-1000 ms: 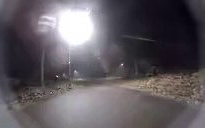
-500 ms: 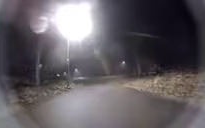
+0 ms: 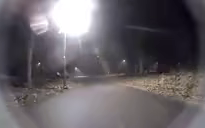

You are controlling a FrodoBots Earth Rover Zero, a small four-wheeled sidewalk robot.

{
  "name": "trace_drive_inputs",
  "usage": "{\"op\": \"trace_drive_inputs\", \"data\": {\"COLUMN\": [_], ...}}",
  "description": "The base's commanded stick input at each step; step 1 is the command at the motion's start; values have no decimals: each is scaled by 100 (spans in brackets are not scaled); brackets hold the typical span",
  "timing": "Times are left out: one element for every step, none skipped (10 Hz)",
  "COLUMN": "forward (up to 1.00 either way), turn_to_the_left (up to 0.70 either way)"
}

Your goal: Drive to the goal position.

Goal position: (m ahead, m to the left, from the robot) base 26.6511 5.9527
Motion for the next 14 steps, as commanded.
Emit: {"op": "trace_drive_inputs", "data": {"forward": [100, 100, 100, 100, 100, 100, 100, 100, 100, 100, 100, 100, 100, 100], "turn_to_the_left": [6, 5, 5, 5, 5, 5, 5, 5, 5, 5, 7, 8, 8, 8]}}
